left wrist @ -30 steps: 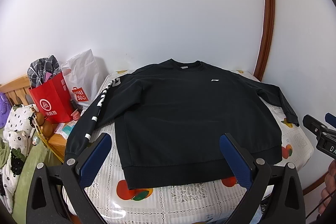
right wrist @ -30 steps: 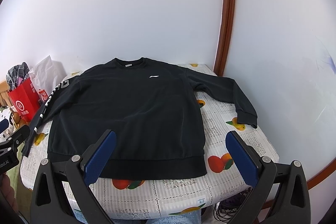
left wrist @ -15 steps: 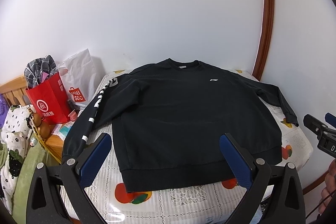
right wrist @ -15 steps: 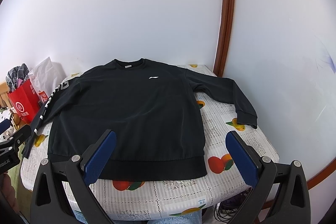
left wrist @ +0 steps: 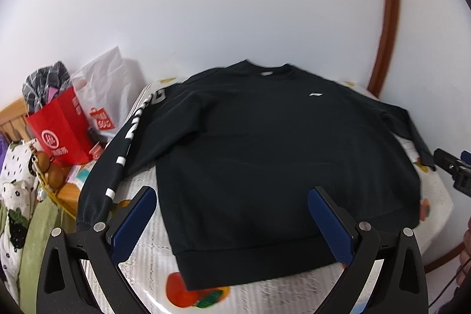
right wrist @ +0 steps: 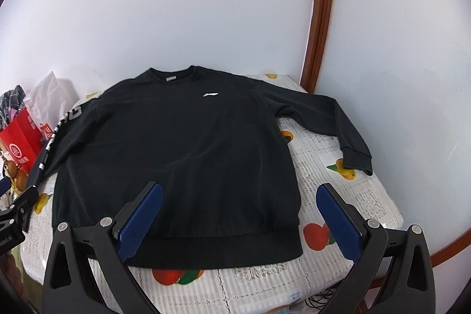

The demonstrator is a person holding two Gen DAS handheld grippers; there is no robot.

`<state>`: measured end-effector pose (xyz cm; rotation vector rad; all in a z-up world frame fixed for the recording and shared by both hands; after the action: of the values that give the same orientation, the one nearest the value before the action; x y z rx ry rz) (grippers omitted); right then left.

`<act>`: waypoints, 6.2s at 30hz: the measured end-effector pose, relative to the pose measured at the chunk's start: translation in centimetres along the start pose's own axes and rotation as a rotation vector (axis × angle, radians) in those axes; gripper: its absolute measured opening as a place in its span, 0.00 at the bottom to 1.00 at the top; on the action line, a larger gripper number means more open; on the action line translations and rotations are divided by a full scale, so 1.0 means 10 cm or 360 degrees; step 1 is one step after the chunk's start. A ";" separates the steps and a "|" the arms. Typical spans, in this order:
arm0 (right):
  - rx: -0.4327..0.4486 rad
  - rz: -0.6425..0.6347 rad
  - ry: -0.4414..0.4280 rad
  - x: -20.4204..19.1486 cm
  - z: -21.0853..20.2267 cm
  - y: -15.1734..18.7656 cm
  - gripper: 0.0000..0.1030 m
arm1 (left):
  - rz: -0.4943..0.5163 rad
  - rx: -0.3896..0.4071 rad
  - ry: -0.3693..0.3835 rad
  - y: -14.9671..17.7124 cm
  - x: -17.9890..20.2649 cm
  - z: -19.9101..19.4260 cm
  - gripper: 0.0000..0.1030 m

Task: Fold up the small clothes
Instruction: 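Lower the left tool onto the lettered sleeve cuff and close it, then fold the lettered sleeve across the sweatshirt body with the left tool, then open the left tool and release the folded sleeve on the body, then grasp the other sleeve cuff with the right tool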

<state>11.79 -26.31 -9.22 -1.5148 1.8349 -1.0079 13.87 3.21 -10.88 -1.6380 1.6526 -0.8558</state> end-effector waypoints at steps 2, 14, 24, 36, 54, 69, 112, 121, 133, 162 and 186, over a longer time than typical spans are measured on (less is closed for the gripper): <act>-0.0024 0.0002 -0.0006 -0.05 0.11 0.00 1.00 | -0.0021 -0.0028 -0.0017 0.03 -0.10 0.10 1.00; -0.0138 -0.0118 -0.0019 -0.53 0.73 0.05 1.00 | -0.0089 -0.0202 -0.0230 0.29 -0.93 0.62 1.00; -0.0218 -0.0255 -0.0071 -1.05 1.07 0.22 0.99 | -0.0171 -0.0295 -0.0379 0.57 -1.57 0.92 0.98; -0.0284 -0.0327 -0.0138 -1.26 1.23 0.47 0.99 | -0.0264 -0.0392 -0.0449 0.79 -1.95 1.26 0.73; -0.0215 -0.0183 -0.0291 -0.72 1.23 0.32 0.99 | -0.0362 -0.0264 -0.0358 0.23 -1.79 0.94 0.06; -0.0084 -0.0232 -0.0333 -0.15 1.29 -0.04 0.99 | -0.0089 -0.0050 -0.0020 -0.91 -0.10 0.99 0.05; -0.0499 0.0050 -0.0795 -1.38 2.50 0.06 0.94 | -0.0120 -0.0219 -0.0213 -0.05 -1.36 1.50 0.65; -0.0433 -0.0164 -0.0718 -1.54 2.69 0.04 0.12 | 0.0010 -0.0254 -0.0254 -0.10 -1.44 1.98 0.65; -0.0154 -0.0167 -0.0719 -1.20 2.45 -0.99 0.11 | 0.0110 -0.0245 -0.0309 -0.35 -1.29 2.56 0.37; -0.0541 -0.0128 -0.0202 0.46 3.32 -0.40 0.32 | -0.0043 -0.0326 -0.0211 -0.24 -1.27 2.35 0.24; -0.0230 -0.0096 0.0358 2.28 1.90 0.02 0.58 | 0.0001 -0.0293 -0.0136 0.17 -0.93 1.53 0.56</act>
<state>21.99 -52.37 -19.05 -1.6041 2.0672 -1.1349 25.45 12.44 -21.02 -1.7721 1.7137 -0.6395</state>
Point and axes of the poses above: each gripper's, at about its wrist camera, not at the fingertips, and z roughly the way its jaws point, x to its right, y to its underside, the point moved 9 cm from there along z, roughly the way its jaws point, and after that the axes turned 7 degrees about x, right-handed, at the moved point
